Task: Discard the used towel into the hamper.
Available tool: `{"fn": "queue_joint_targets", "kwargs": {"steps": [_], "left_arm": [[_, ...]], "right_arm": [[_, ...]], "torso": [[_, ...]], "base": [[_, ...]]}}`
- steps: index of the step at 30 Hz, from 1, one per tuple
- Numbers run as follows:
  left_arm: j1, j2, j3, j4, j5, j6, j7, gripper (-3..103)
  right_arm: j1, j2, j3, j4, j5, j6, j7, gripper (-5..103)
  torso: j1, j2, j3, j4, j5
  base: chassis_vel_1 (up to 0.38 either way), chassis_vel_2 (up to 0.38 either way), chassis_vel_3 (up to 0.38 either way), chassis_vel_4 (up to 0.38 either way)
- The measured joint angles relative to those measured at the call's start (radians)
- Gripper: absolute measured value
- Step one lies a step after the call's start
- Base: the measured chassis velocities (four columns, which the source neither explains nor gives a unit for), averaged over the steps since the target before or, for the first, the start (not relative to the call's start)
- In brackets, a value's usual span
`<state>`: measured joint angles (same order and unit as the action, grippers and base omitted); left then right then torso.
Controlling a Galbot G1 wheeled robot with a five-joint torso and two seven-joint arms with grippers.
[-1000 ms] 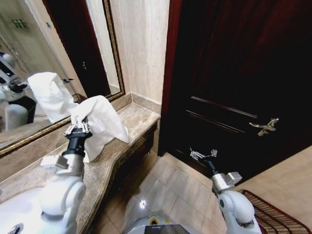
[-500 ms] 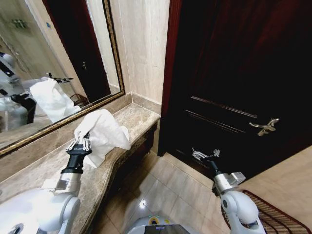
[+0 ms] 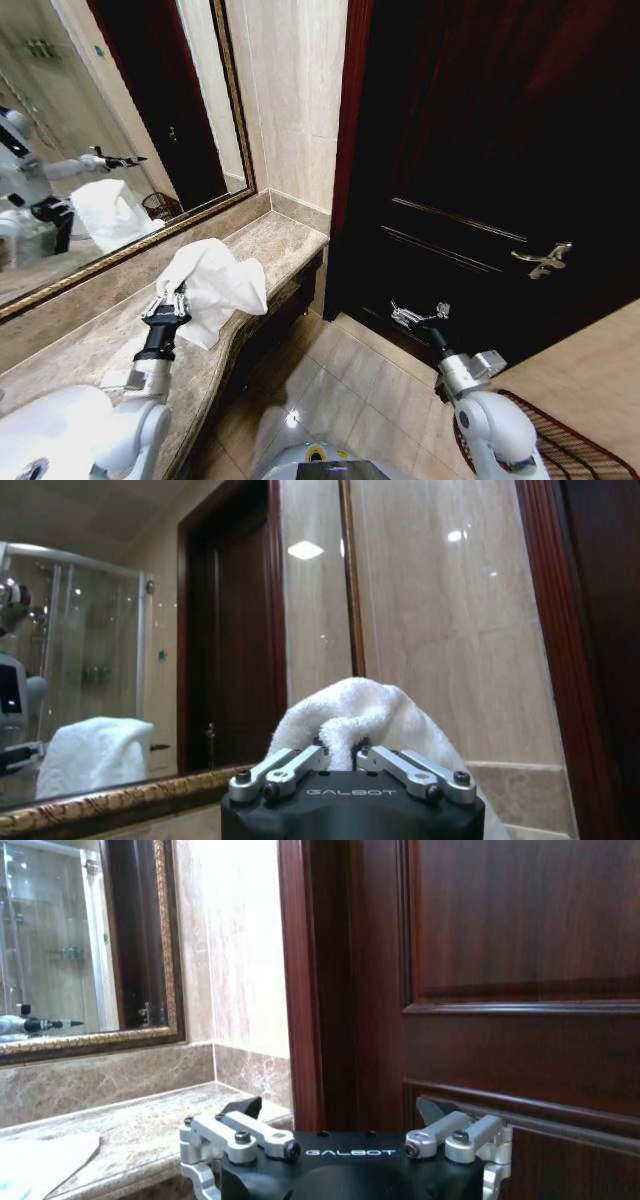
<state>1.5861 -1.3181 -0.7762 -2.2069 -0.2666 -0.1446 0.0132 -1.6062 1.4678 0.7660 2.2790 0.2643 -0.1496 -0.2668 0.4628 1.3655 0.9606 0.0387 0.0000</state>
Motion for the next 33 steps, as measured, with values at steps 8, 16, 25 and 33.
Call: {"fn": "queue_joint_targets", "kwargs": {"steps": [8, 16, 25, 33], "left_arm": [[-0.006, -0.008, 0.023, -0.008, 0.018, 0.008, -0.011, 7], [-0.005, -0.01, 0.025, -0.019, 0.021, 0.008, -0.013, 7], [-0.005, -0.016, 0.037, -0.038, 0.04, 0.009, -0.013, 7], [-0.012, -0.024, 0.07, -0.042, 0.073, 0.013, -0.018, 7]], "right_arm": [[-0.003, 0.001, 0.0, 0.007, -0.003, -0.005, -0.005, 100], [-0.006, 0.008, -0.005, 0.006, -0.007, -0.002, -0.007, 100], [-0.015, 0.007, -0.003, -0.003, -0.003, 0.011, -0.008, 100], [-0.018, 0.007, -0.001, -0.018, 0.001, 0.026, -0.009, 100]], "torso": [[0.0, 0.0, 0.0, 0.0, 0.0001], [0.0, 0.0, 0.0, 0.0002, 0.0], [0.0, 0.0, 0.0, -0.0001, -0.0001], [0.0, 0.0, 0.0, 0.0, 0.0]], "base": [[0.043, -0.048, -0.078, 0.079], [0.16, -0.14, -0.15, 0.146], [0.171, -0.159, -0.14, 0.159], [0.134, -0.144, -0.121, 0.14]]}}
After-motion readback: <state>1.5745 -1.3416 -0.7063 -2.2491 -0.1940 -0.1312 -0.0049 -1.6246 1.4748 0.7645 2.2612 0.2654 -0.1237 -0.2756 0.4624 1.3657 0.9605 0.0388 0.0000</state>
